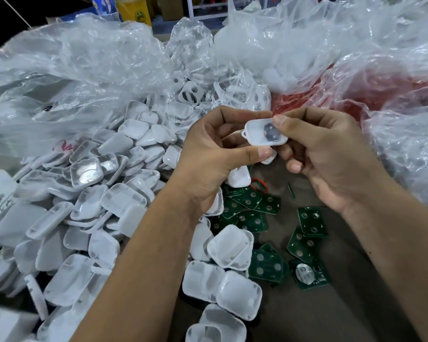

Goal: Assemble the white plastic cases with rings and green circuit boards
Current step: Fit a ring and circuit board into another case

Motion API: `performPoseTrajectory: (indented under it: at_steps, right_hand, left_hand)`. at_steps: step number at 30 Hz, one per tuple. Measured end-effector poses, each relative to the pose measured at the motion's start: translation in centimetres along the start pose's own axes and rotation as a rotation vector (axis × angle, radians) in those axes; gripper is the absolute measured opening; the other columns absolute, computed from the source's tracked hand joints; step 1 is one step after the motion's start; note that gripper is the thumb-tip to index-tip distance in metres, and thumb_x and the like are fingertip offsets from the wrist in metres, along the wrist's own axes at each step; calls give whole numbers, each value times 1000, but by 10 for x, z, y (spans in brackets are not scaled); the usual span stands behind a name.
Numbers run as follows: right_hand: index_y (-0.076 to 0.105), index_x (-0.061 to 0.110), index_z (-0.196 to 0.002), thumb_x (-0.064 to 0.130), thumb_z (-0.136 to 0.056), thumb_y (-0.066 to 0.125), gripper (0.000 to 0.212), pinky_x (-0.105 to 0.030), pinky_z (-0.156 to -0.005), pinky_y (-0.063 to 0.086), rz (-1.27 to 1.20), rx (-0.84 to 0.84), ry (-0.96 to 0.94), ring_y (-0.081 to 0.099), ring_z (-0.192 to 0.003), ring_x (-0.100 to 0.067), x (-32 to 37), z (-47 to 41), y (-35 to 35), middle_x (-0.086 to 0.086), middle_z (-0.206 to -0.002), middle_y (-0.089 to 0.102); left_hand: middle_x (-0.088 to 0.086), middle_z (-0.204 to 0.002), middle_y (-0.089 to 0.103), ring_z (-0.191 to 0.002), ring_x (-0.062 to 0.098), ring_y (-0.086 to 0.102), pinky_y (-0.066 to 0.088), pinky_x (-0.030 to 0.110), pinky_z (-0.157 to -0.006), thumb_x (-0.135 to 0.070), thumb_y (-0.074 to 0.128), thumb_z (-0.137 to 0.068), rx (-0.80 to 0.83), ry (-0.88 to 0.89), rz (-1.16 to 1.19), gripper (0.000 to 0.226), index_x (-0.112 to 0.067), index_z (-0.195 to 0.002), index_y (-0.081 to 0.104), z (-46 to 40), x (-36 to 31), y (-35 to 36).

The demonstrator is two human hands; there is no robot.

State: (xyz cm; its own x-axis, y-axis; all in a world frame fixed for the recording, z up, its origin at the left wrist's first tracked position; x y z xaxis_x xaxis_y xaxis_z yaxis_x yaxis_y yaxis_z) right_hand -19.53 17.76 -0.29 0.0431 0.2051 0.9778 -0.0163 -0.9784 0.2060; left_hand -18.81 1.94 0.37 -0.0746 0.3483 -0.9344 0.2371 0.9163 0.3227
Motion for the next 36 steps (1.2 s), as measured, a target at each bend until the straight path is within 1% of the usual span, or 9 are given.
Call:
performPoseTrajectory:
  at_steps: [4, 6, 11, 16, 19, 22, 27, 30, 36]
  right_hand:
    - [72, 20, -86, 24, -93, 69, 9, -25, -44, 42, 130, -56, -213, 54, -53, -15, 20, 2, -2, -5, -74, 67]
    - [77, 23, -95, 20, -99, 64, 13, -29, -56, 48, 290, -56, -414, 58, -61, -12, 38, 9, 1, -4, -87, 72]
    - [79, 11, -107, 16, -102, 66, 14, -34, -95, 48, 753, 40, -845, 60, -113, -24, 64, 32, 22, -5, -109, 71]
    - [81, 8, -104, 17, -97, 77, 11, -37, -94, 49, 885, 49, -1083, 60, -109, -31, 71, 48, 37, 0, -107, 75]
    - [81, 6, -100, 16, -97, 77, 11, -29, -92, 48, 889, 24, -1146, 63, -104, -30, 74, 53, 40, -1, -100, 76]
    - [81, 6, -96, 16, -98, 76, 12, -33, -89, 49, 894, 9, -1162, 63, -101, -29, 76, 54, 40, -2, -97, 75]
    - [70, -1, -115, 13, -101, 64, 21, -39, -91, 52, 752, 30, -1018, 65, -109, -31, 72, 51, 33, -7, -108, 71]
    - [67, -2, -116, 16, -101, 59, 25, -47, -86, 52, 730, -30, -1025, 64, -106, -36, 75, 52, 29, 4, -113, 62]
    - [78, 3, -102, 15, -102, 60, 21, -24, -95, 38, 870, -132, -1063, 56, -111, -35, 75, 52, 28, -11, -108, 69]
  left_hand:
    - [18, -114, 75, -91, 22, 75, 60, 30, -76, 6, 78, -64, -25, -18, 37, 50, 5, -112, 62, 0, 1, -3]
    - [18, -116, 75, -97, 25, 74, 60, 32, -82, 5, 75, -68, -24, -33, 82, 46, 1, -112, 63, -1, 2, -4]
    - [12, -100, 76, -89, 19, 74, 60, 26, -83, 4, 69, -77, -3, -128, 329, 44, -2, -121, 65, -1, 4, -5]
    - [10, -104, 74, -100, 21, 70, 60, 30, -90, -5, 66, -83, 61, -186, 521, 43, -3, -125, 65, 1, 3, 4]
    - [14, -106, 68, -98, 23, 67, 62, 30, -86, -8, 69, -78, 43, -246, 639, 42, 2, -119, 66, 2, 9, 15]
    - [14, -102, 69, -89, 21, 70, 63, 28, -79, -9, 72, -75, 11, -289, 671, 38, 1, -111, 65, 3, 16, 19]
    - [21, -115, 65, -97, 29, 72, 61, 38, -92, -7, 63, -86, 21, -295, 692, 37, 1, -122, 61, 3, 15, 20]
    - [24, -128, 63, -108, 31, 69, 55, 41, -102, -7, 58, -89, 81, -273, 702, 47, 1, -135, 56, 3, 13, 21]
    - [17, -119, 70, -107, 29, 69, 57, 40, -100, -9, 56, -90, 143, -240, 705, 44, -2, -133, 63, 3, 10, 17]
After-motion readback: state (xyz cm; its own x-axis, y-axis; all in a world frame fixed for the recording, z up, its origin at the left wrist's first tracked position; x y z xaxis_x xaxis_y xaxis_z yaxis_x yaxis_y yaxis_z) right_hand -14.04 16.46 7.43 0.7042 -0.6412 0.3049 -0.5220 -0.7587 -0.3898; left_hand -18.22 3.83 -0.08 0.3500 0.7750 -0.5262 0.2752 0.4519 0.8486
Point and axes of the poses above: each hand's wrist, its own z-axis away from the middle knuckle, its own y-axis out of the palm, x = y × z, the point moved 8 cm from there along -z, towards the middle knuckle
